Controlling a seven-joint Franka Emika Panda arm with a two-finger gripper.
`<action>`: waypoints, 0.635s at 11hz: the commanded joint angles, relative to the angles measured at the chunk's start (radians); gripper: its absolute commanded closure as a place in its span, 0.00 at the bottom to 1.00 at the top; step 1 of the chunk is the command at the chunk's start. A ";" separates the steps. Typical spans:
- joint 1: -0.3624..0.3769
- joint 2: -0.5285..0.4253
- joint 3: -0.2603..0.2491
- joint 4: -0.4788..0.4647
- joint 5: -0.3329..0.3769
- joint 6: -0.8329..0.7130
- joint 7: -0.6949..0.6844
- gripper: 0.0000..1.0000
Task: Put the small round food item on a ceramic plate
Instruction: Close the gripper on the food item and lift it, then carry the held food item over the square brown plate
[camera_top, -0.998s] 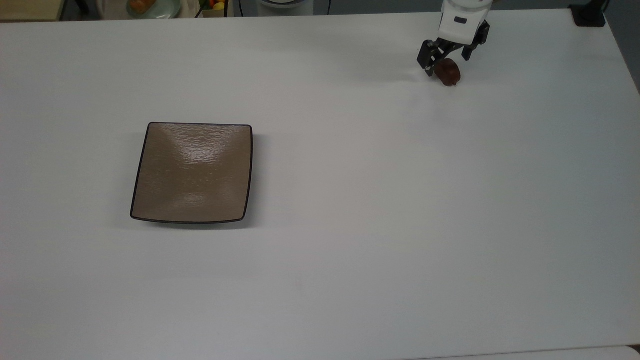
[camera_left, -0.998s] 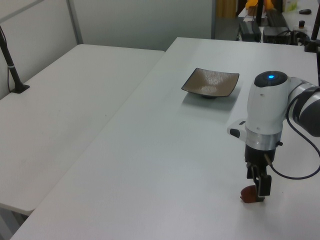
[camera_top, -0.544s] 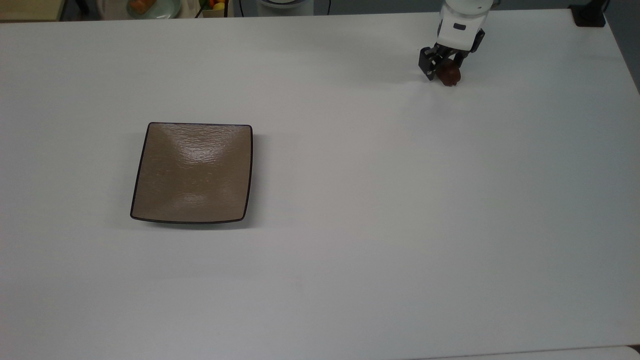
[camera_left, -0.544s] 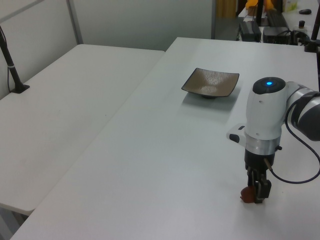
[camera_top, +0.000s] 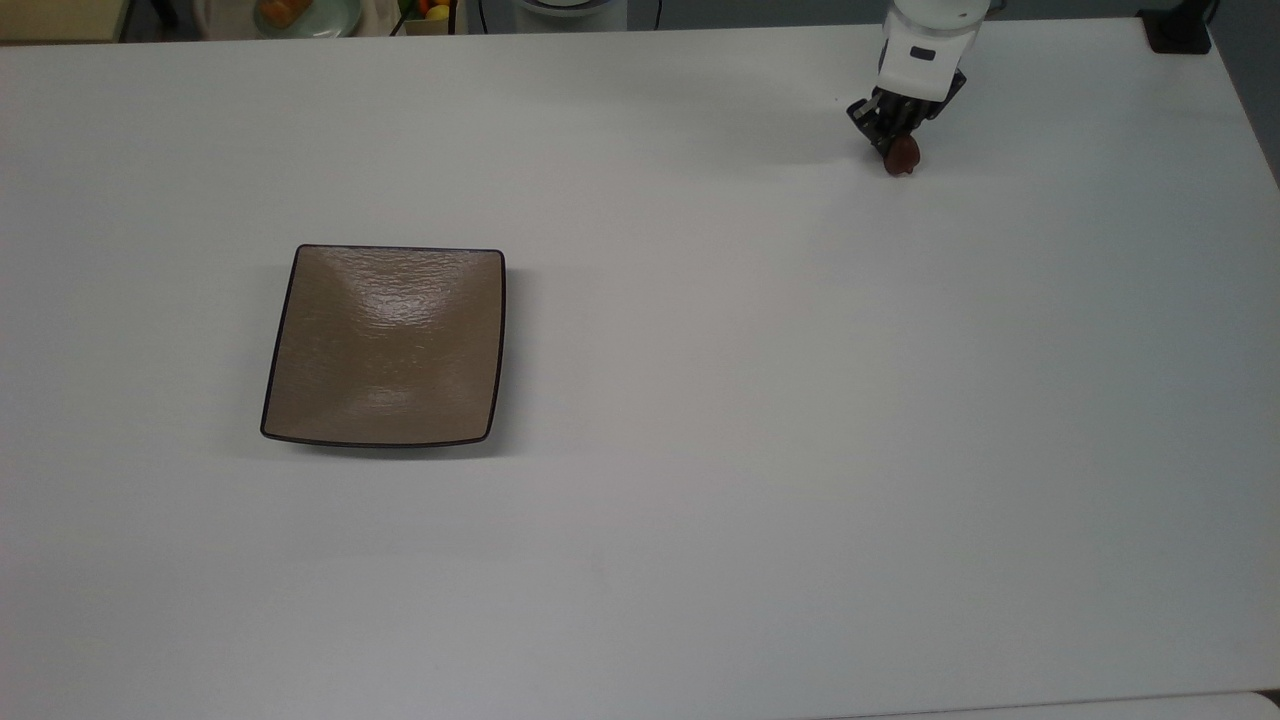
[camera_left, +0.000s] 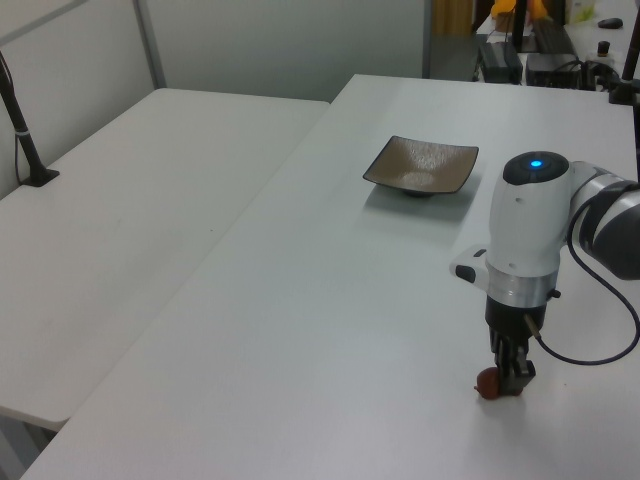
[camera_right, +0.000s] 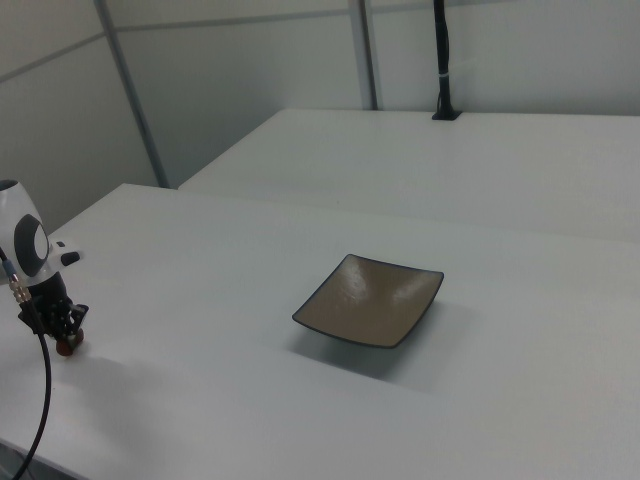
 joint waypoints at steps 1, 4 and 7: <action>-0.014 -0.072 -0.005 0.069 -0.015 -0.132 0.036 0.88; -0.034 -0.143 -0.072 0.135 -0.004 -0.206 0.030 0.88; -0.033 -0.148 -0.190 0.289 0.001 -0.344 0.016 0.88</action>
